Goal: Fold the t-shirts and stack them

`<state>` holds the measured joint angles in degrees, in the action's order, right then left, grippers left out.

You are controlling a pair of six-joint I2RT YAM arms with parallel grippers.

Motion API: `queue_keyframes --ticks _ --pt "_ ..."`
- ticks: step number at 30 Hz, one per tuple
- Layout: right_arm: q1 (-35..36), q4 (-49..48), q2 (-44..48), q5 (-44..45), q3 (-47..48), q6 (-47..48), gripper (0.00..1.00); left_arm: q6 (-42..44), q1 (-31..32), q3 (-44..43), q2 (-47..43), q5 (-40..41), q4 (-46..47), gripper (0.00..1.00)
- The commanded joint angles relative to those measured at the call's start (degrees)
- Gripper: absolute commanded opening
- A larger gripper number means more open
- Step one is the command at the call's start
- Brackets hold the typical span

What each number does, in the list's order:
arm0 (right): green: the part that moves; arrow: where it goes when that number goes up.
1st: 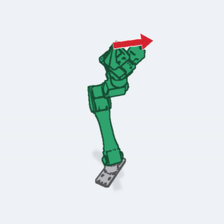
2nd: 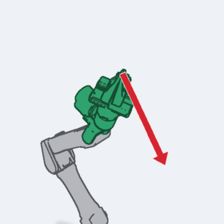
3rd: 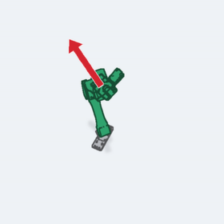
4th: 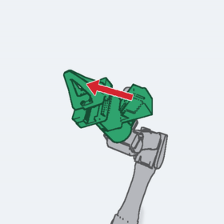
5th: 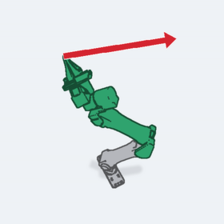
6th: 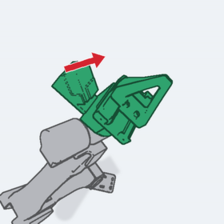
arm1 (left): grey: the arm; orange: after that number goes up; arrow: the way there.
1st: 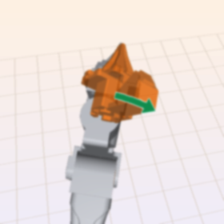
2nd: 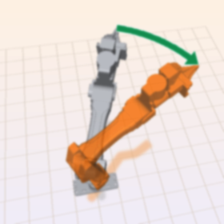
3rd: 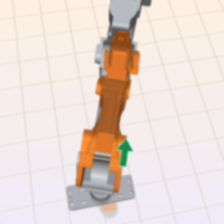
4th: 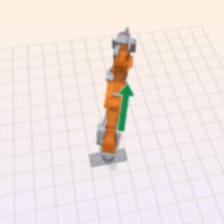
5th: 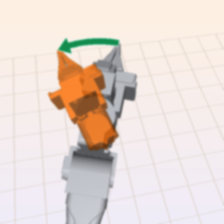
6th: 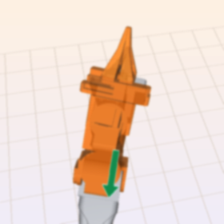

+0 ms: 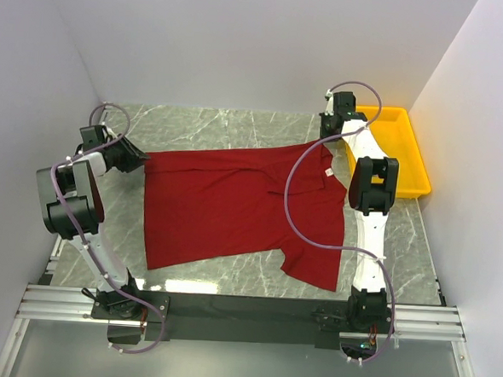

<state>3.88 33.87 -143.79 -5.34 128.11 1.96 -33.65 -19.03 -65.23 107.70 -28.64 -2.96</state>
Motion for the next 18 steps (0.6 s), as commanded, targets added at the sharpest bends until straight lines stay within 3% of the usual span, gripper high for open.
queue_keyframes --ticks 1,11,18 --pt "-0.28 -0.12 1.67 2.45 1.52 0.59 0.0 1.04 0.22 0.63 -2.67 -0.62 2.35 0.39" --pt "-0.28 -1.35 7.28 1.22 0.65 4.63 0.41 2.71 0.22 0.45 -8.45 2.62 1.03 0.41" --pt "-0.36 0.41 15.81 -7.13 -9.52 14.9 0.45 3.68 0.13 6.86 -19.71 8.51 1.29 0.56"
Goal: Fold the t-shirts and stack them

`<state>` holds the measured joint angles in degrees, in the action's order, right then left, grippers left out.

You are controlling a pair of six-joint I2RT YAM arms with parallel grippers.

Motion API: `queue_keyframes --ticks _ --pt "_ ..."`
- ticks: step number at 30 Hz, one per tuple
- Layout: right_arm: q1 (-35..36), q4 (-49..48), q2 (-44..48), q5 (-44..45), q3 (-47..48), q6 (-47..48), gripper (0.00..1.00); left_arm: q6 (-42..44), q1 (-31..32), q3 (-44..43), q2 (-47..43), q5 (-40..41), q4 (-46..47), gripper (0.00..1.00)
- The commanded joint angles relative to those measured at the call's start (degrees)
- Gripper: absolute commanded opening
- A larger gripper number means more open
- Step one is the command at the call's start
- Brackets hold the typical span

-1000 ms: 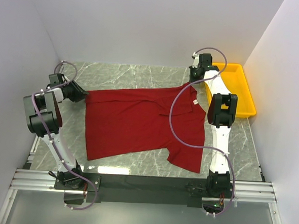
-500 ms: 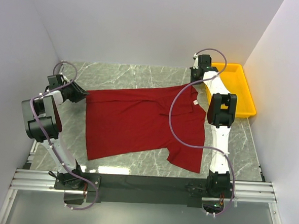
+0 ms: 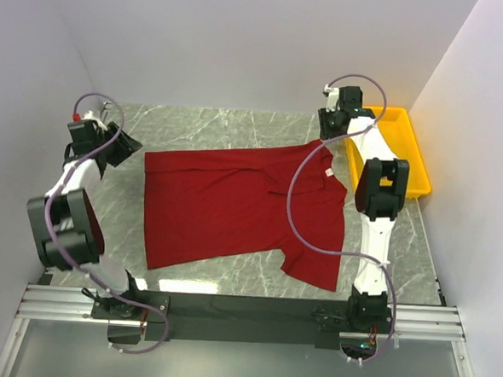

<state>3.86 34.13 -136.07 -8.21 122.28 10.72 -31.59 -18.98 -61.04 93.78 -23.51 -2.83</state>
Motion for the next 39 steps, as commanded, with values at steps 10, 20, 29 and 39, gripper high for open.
queue_keyframes --ticks 10,20,29,39 --pt "-0.43 13.67 25.4 -33.44 -29.98 43.89 0.47 0.31 -0.18 16.55 -18.36 2.77 -2.35 0.59" --pt "7.9 22.22 28.49 -31.1 -35.6 54.24 0.48 -2.42 -0.18 23.85 -27.06 0.22 -6.83 0.59" --pt "22.23 0.59 29.2 -13.44 -40.1 39.91 0.47 -4.0 -0.18 26.32 -33.39 -0.14 -9.21 0.59" --pt "26.55 -2.93 24.89 -3.58 -36.94 38.67 0.46 -4.62 -0.26 27.02 -35.33 -0.49 -9.83 0.59"
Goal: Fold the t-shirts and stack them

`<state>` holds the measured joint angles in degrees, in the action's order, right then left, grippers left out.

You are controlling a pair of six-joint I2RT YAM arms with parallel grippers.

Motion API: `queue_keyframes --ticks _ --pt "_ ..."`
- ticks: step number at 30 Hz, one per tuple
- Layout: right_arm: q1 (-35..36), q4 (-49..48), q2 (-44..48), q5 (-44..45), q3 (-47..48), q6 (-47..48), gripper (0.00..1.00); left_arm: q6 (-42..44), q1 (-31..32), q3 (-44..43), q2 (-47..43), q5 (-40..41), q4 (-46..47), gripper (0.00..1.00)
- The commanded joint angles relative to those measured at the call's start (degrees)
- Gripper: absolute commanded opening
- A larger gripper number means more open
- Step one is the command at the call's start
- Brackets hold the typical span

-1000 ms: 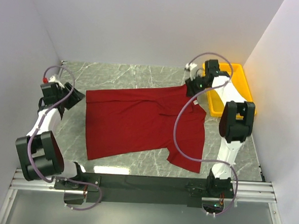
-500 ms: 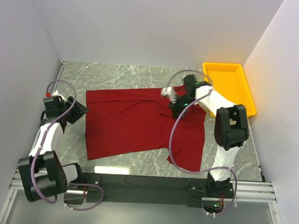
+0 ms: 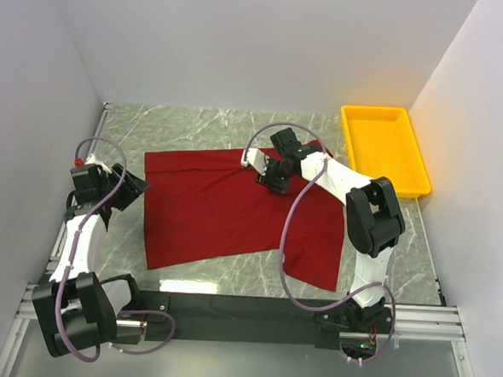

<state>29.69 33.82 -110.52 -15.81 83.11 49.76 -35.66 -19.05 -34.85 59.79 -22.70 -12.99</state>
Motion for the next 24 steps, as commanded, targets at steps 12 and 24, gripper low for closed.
queue_keyframes --ticks 12,24 --pt "2.04 -1.74 -4.26 5.09 2.84 -0.01 0.44 -0.99 -0.2 1.63 -0.46 -2.26 1.66 0.59" --pt "2.21 -2.8 -5.59 7.11 2.76 1.31 0.24 -1.34 -0.29 2.51 -1.78 -2.35 1.48 0.59"
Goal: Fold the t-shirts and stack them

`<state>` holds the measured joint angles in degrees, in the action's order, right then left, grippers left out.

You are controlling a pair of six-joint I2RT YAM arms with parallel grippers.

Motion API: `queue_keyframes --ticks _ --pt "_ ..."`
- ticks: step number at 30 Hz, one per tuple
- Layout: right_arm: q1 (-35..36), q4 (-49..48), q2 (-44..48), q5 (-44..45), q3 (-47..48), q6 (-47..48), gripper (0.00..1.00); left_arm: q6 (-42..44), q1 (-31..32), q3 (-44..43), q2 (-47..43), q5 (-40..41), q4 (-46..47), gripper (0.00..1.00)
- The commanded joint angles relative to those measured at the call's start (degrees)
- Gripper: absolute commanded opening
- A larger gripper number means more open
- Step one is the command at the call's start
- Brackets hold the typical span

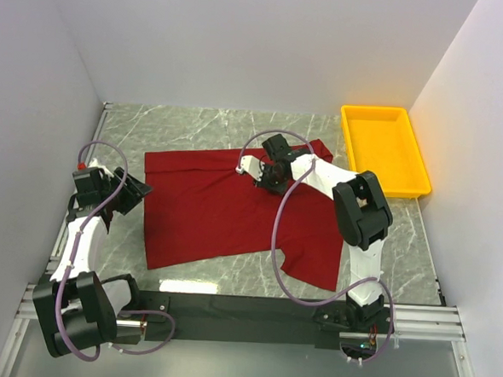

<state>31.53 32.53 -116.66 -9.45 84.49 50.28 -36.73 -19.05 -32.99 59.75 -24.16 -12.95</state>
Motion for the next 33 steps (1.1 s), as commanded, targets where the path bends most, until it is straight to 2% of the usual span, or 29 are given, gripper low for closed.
queue_keyframes --ticks 1,9,15,21,28,33 --pt "0.38 -1.6 0.82 0.75 0.69 0.96 0.23 -0.27 -0.29 0.56 -1.74 -0.89 1.44 0.59" --pt "0.2 -2.48 6.44 -0.65 -3.01 2.72 0.1 -0.18 -0.46 0.56 -1.74 -1.41 1.61 0.59" --pt "0.2 -0.63 10.31 -2.85 -5.03 7.89 0.09 -0.18 -0.46 0.74 -2.09 -1.76 1.61 0.59" --pt "0.38 2.27 9.62 -2.85 -4.51 11.77 0.12 -0.27 -0.46 0.91 -2.0 -2.29 1.96 0.59" --pt "1.25 6.05 8.73 -6.19 -4.24 12.56 0.26 -0.18 -0.55 0.91 -1.91 -2.47 1.79 0.59" --pt "-2.95 8.06 12.15 -13.64 1.45 1.24 0.29 -0.18 -0.64 0.12 -2.88 -2.47 0.65 0.59"
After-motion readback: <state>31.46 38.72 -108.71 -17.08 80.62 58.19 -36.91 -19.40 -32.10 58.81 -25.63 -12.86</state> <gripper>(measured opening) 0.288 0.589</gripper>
